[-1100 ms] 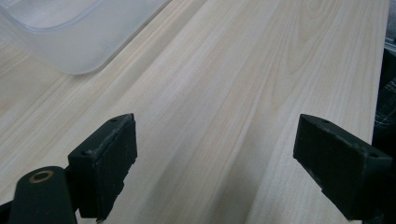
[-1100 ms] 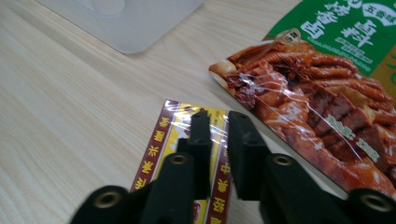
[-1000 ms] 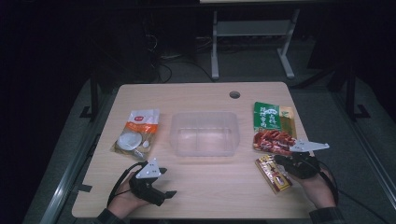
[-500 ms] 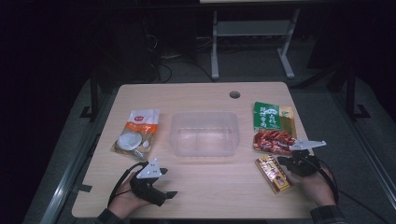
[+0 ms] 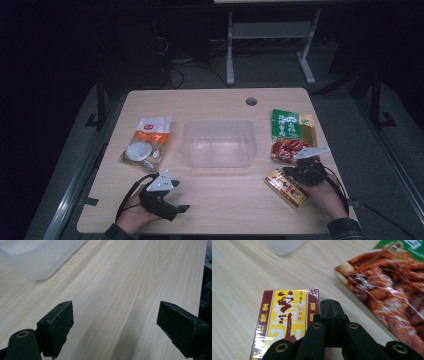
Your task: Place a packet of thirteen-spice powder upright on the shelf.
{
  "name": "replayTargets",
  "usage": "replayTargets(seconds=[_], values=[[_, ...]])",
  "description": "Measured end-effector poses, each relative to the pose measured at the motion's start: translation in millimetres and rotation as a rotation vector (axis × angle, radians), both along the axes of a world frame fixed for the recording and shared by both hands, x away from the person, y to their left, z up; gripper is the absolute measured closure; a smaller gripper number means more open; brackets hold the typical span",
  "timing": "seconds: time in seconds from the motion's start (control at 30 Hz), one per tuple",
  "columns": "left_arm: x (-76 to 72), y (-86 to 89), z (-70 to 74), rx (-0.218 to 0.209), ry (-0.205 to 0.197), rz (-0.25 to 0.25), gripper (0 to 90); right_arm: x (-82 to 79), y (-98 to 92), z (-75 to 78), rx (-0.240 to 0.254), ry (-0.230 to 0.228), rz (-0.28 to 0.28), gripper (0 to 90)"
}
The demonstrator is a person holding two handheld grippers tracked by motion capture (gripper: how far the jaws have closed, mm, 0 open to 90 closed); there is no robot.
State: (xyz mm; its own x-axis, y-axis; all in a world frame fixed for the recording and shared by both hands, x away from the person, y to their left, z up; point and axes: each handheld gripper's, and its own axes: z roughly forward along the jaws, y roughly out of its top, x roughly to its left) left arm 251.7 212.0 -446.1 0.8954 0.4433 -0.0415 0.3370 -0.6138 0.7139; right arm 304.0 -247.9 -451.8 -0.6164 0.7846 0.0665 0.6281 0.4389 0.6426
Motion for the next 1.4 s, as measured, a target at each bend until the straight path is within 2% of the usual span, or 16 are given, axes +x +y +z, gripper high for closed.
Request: replayTargets(seconds=[0.03, 0.33, 0.43, 0.5, 0.57, 0.6, 0.67, 0.7, 0.8, 0.83, 0.9, 0.97, 1.1, 1.13, 1.27, 1.4], values=[[-0.1, 0.0, -0.2, 0.004, 0.001, -0.002, 13.6, -0.6, 6.4, 0.5, -0.002, 0.006, 0.02, 89.9], [-1.0, -0.8, -0.5, -0.001, 0.004, 0.004, 13.8, -1.3, 26.0, -0.2, 0.012, 0.025, 0.09, 89.9], [-1.3, -0.9, -0.5, -0.002, 0.005, 0.002, 13.8, -4.7, 39.1, -0.2, 0.029, 0.039, 0.148, 89.9], [-1.2, -1.0, -0.5, 0.0, 0.004, 0.0, 13.8, -7.2, 45.2, 0.6, 0.015, 0.028, 0.179, 90.0], [-1.3, -1.4, -0.6, 0.0, 0.004, -0.001, 13.8, -8.6, 45.1, 2.4, 0.011, 0.02, 0.175, 90.0], [-1.8, -1.6, -0.4, 0.002, 0.002, -0.005, 13.8, -12.3, 34.3, 8.9, 0.031, -0.005, 0.142, 90.0], [-2.1, -1.8, -0.5, 0.0, 0.003, -0.006, 13.8, -14.7, 29.4, 10.8, 0.034, -0.012, 0.132, 90.0], [-2.4, -2.0, -0.8, -0.001, 0.006, -0.007, 13.8, -25.2, 14.9, 13.9, 0.029, -0.027, 0.099, 90.0], [-2.2, -1.7, -0.3, 0.006, 0.008, -0.009, 13.8, -34.0, 4.0, 14.7, 0.028, -0.036, 0.075, 90.0], [-2.6, -1.5, 0.4, 0.005, 0.007, -0.009, 14.3, -44.5, -6.2, 17.4, 0.032, -0.042, 0.054, 90.0], [-2.9, -1.4, 0.5, 0.005, 0.005, -0.009, 14.3, -48.8, -9.6, 18.1, 0.03, -0.046, 0.049, 90.0], [-2.9, -1.8, 0.2, 0.013, 0.004, -0.006, 14.3, -59.7, -19.1, 15.4, 0.02, -0.035, 0.032, 90.0], [-2.6, -1.7, -0.7, 0.011, 0.008, 0.0, 14.3, -70.7, -26.9, 12.7, 0.014, -0.024, 0.019, 90.0], [-2.5, -1.6, -0.7, 0.011, 0.008, 0.001, 14.2, -78.9, -32.1, 11.2, 0.016, -0.019, 0.008, 90.0], [-2.6, -2.5, -0.8, 0.014, 0.008, 0.0, 14.2, -89.0, -36.8, 8.6, 0.02, -0.01, 0.006, 90.0], [-2.4, -2.9, -0.8, 0.022, 0.01, -0.004, 14.2, -90.1, -36.0, 5.7, 0.019, 0.011, 0.01, 90.0]])
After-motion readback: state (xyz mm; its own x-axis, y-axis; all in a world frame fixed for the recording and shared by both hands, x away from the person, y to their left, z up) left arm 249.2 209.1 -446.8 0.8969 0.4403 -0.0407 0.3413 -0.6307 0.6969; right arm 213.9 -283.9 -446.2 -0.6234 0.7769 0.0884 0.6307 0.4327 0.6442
